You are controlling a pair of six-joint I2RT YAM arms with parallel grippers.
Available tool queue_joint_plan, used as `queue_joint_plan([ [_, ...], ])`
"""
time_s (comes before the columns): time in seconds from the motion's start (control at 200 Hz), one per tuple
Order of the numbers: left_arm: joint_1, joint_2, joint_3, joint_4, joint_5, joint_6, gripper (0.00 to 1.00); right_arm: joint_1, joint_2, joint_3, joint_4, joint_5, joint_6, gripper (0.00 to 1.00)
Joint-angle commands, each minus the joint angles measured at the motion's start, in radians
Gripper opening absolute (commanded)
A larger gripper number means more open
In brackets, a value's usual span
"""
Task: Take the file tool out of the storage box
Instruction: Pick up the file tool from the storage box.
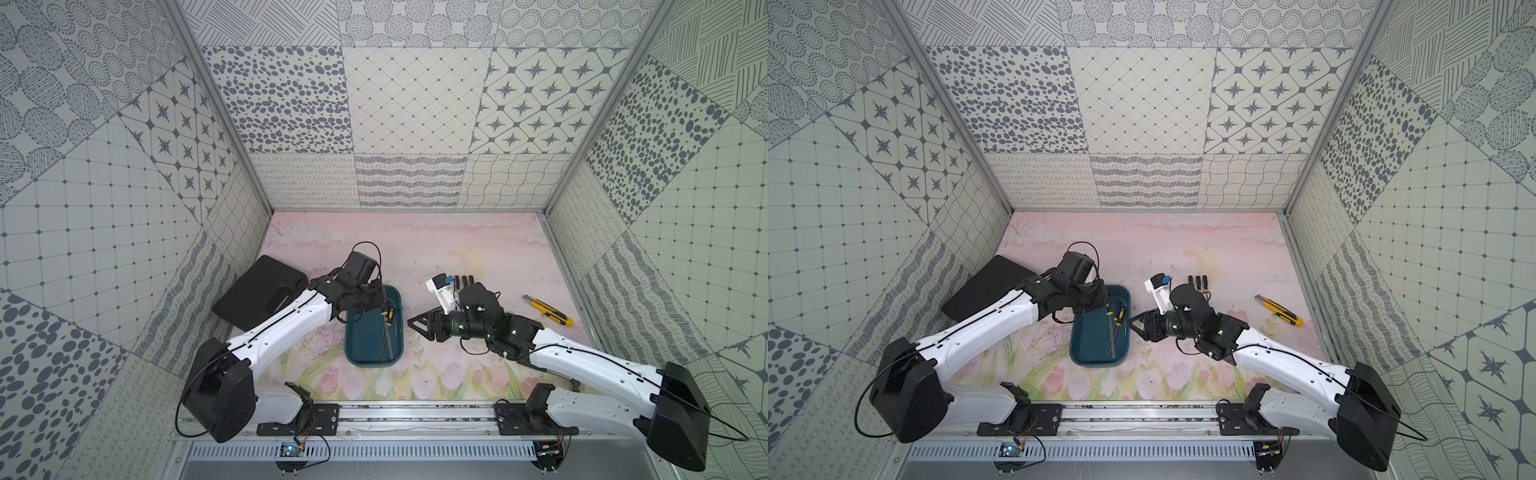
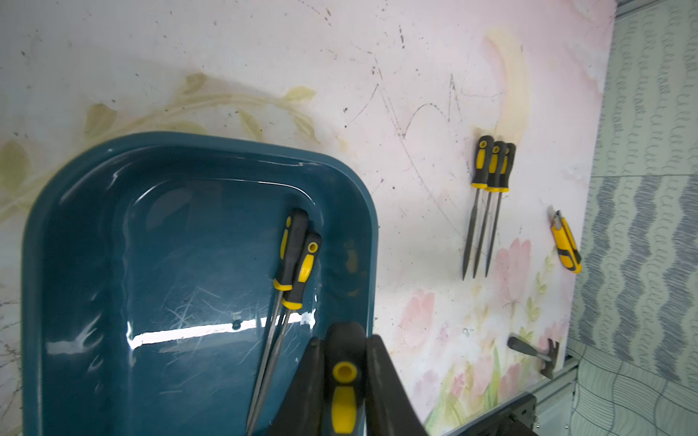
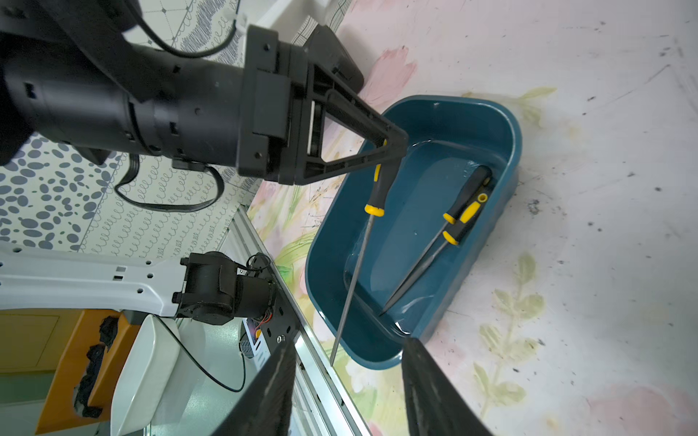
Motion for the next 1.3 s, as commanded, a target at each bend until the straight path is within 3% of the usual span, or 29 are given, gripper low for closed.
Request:
queue_joint_plan([
  [0.0,0.015,-0.055,-0.029,0.099,0.065,-0.142,0.11,0.033,0.042,0.005,0.132,0.034,0.041,0.46],
  [0.365,0.047,-0.078,-0.031,0.122,0.118,-0.168,0.11,0.071,0.143,0.002,0.206,-0.032,0.068,0.39],
  [0.74,0.067,-0.077,-0.023,0.125,0.13,-0.164,0.12,0.076,0.174,0.007,0.222,-0.064,0.075,0.19],
  [1.296,0.077,-0.073,-0.015,0.133,0.153,-0.162,0.11,0.076,0.196,0.031,0.216,-0.05,0.071,0.08],
])
